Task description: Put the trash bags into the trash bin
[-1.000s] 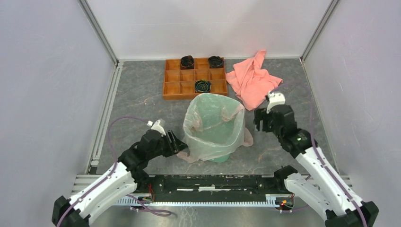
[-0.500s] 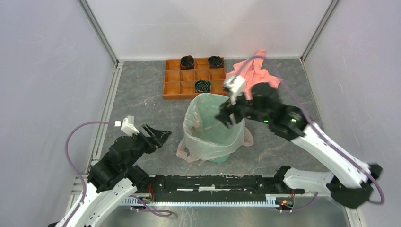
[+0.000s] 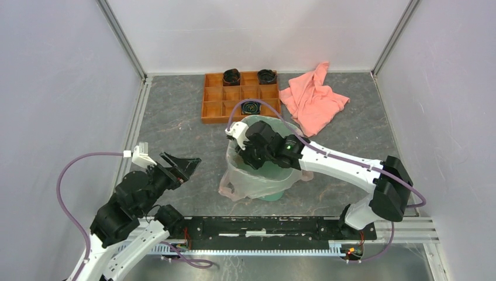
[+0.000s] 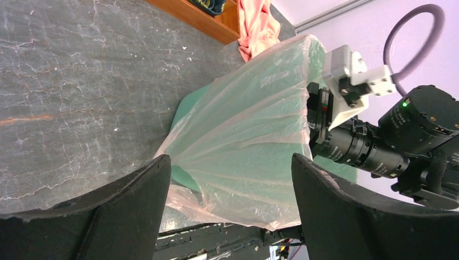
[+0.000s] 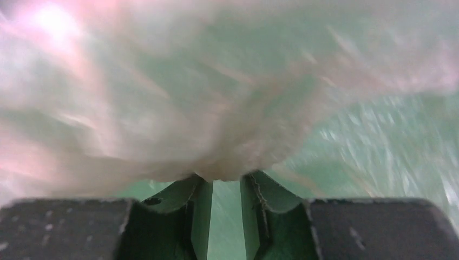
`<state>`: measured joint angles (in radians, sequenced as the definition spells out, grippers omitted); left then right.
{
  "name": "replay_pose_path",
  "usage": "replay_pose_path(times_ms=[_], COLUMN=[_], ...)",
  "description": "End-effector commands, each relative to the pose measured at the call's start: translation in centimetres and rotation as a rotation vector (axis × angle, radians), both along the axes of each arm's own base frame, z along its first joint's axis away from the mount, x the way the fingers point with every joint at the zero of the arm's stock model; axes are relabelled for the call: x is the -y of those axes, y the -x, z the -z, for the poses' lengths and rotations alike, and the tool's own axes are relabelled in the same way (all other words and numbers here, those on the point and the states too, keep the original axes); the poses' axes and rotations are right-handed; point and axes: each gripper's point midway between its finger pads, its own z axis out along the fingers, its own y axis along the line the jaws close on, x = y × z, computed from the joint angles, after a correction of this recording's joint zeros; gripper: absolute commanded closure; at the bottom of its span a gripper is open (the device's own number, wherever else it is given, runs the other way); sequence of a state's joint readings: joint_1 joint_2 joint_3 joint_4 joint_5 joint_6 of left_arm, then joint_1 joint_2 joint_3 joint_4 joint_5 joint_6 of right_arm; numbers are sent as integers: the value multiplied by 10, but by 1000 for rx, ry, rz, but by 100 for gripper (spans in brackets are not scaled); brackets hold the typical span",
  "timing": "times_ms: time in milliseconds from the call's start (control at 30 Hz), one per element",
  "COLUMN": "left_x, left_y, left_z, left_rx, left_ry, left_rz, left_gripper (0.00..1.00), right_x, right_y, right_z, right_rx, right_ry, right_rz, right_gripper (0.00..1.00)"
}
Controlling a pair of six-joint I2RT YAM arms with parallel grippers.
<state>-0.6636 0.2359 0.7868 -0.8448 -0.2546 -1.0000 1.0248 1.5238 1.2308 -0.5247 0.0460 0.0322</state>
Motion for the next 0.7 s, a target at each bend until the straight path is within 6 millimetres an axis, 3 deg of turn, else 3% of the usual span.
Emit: replay_pose_path(times_ms=[0, 67, 133, 200, 367, 467, 500, 567, 667], left_x=[-6, -7, -8, -8, -5, 0, 2, 5, 6], left_y=[-1, -1, -1, -1, -5, -7, -8, -8, -7], left_z=[-10, -12, -14, -15, -17, -19, -20, -22, -25], left_rx=[30, 36, 43, 48, 62, 67, 63, 61, 60], left_ry=[-48, -50, -54, -62, -68, -74, -78, -88, -87], left_rz=[-8, -11, -9, -10, -3, 17, 24, 37, 45], left_gripper=[12, 12, 11, 11, 9, 9, 9, 8, 8], right_x=[-79, -85, -73, -37, 96, 133, 136, 123, 65], right_y=[21, 27, 20, -5, -71, -88, -90, -89, -62], right_z=[-61, -67, -60, -44, -26, -27, -29, -25, -6], right_rx=[-24, -48, -18, 65, 351, 403, 414, 377, 251], right_ry=[-405, -433, -375, -213, 254, 414, 446, 429, 272], right_rz=[-227, -265, -221, -61, 378, 495, 511, 477, 260], right_gripper=[70, 69, 66, 59, 45, 45, 45, 45, 44])
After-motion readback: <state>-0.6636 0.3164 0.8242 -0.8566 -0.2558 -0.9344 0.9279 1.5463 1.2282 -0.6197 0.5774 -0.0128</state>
